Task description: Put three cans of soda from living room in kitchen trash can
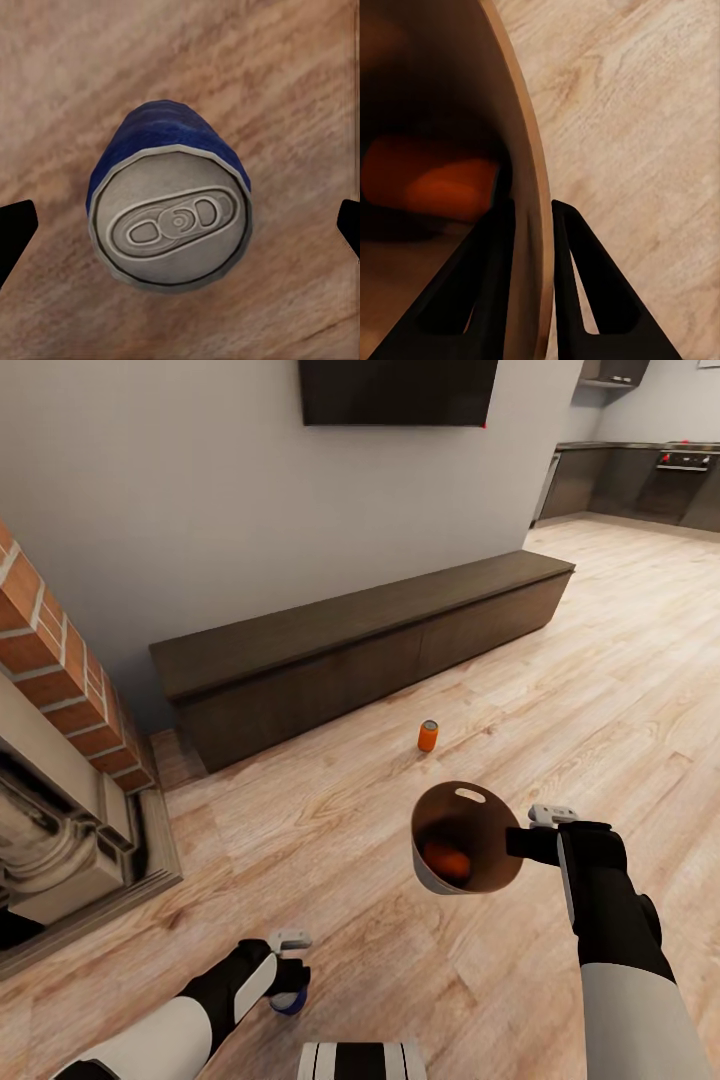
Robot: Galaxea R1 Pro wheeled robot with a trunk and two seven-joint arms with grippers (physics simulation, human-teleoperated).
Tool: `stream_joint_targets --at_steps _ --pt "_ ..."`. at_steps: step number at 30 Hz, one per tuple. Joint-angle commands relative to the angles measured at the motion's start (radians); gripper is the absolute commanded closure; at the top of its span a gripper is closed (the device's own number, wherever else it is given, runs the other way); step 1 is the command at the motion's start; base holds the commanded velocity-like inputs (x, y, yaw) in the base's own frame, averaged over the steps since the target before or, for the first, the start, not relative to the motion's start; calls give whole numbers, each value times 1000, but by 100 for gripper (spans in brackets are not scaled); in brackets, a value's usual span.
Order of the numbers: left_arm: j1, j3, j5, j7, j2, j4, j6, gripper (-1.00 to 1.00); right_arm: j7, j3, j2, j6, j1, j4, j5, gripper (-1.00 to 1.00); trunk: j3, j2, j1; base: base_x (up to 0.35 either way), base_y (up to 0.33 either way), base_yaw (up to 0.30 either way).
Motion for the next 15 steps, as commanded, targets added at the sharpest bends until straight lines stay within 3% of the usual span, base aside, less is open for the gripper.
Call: stream_joint_targets --at_steps 1,12,15 --pt "0 0 0 0 0 -1 0 -100 6 0 0 3 0 0 -22 100 0 0 0 0 0 0" --pt "-3 1 -1 0 1 -4 -8 -100 6 0 0 3 0 0 -22 100 0 0 0 0 0 0" --pt "-3 2 -1 0 1 -2 -23 -100 6 6 0 3 0 0 -22 100 -12 -1 1 0 0 0"
